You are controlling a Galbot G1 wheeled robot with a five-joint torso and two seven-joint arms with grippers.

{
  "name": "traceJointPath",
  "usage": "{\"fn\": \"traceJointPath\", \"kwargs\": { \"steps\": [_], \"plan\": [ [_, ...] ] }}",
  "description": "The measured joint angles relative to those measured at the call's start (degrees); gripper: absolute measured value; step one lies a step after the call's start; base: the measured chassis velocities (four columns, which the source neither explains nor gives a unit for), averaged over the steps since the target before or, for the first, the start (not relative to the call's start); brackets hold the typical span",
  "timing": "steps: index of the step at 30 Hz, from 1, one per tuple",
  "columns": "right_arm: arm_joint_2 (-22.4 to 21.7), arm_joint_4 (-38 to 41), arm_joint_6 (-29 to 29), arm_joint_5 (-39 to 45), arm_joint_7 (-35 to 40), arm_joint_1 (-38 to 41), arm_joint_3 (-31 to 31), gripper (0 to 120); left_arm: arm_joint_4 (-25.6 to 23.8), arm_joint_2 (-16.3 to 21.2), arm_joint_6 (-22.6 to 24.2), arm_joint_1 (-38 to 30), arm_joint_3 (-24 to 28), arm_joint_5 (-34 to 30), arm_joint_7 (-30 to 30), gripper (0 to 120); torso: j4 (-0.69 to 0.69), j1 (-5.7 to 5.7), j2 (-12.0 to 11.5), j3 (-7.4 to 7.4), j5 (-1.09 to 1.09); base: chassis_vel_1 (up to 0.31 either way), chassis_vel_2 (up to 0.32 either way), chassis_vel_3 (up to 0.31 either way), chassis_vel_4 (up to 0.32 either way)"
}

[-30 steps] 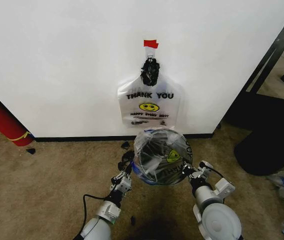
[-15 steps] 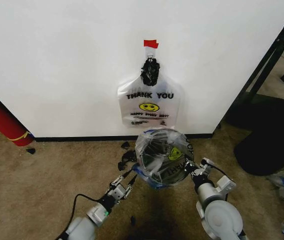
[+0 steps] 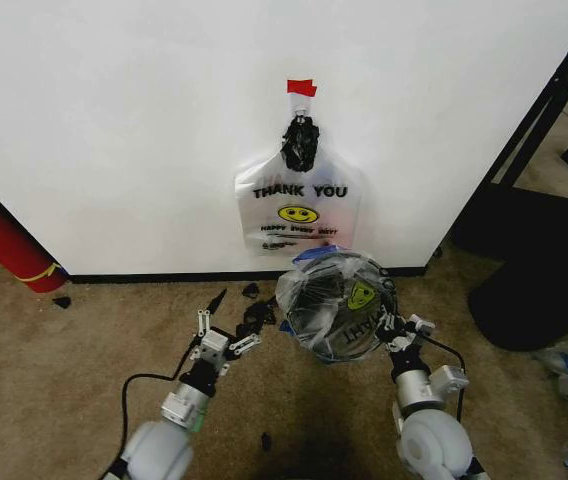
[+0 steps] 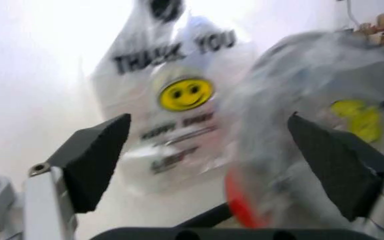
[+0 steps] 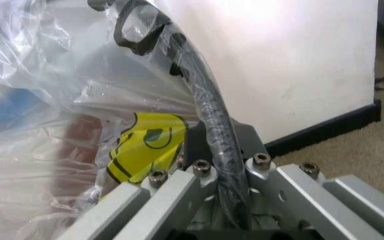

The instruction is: Pick up the garbage bag from the wall and place it over the trash bin.

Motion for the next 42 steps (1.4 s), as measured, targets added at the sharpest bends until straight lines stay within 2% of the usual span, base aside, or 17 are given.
{"fn": "traceJointPath", "kwargs": {
  "steps": [2, 5, 15, 22, 32, 42],
  "plan": [
    [0.2, 0.0, 0.2, -1.1, 0.5, 0.0, -0.4, 0, -1.2, -0.7, 0.9, 0.3, 1.4, 1.8, -1.0, 91, 0.0, 0.0, 0.0, 0.0, -0.02, 0.0, 0.0, 0.0, 0.0],
    [1.1, 0.9, 1.1, -5.5, 2.4, -0.7, -1.6, 0, -2.0, -2.3, 3.2, 0.2, 4.8, 7.0, -2.3, 79, 0.0, 0.0, 0.0, 0.0, -0.02, 0.0, 0.0, 0.0, 0.0],
    [1.9, 2.6, 0.8, -8.4, 6.0, -2.0, -3.5, 0, 1.4, -4.6, 3.1, -2.1, 5.2, 12.6, -2.3, 43, -0.01, 0.0, 0.0, 0.0, -0.02, 0.0, 0.0, 0.0, 0.0],
    [1.8, 3.1, 0.0, -8.4, 6.4, -2.0, -4.1, 0, 2.1, -4.9, 3.2, -2.4, 5.1, 13.2, -2.3, 34, -0.01, 0.0, 0.0, 0.0, -0.01, 0.0, 0.0, 0.0, 0.0],
    [1.8, 3.6, -0.4, -8.1, 6.4, -1.8, -4.9, 0, 3.2, -5.2, 4.3, -3.2, 4.7, 14.1, -2.6, 34, -0.01, 0.0, 0.0, 0.0, -0.02, 0.0, 0.0, 0.0, 0.0],
    [1.3, 3.8, -0.4, -7.5, 6.2, -1.9, -4.6, 0, 1.8, -5.9, 5.3, -2.7, 4.7, 14.3, -3.6, 0, -0.01, 0.0, 0.0, 0.0, -0.01, 0.0, 0.0, 0.0, 0.0]
  ]
}}
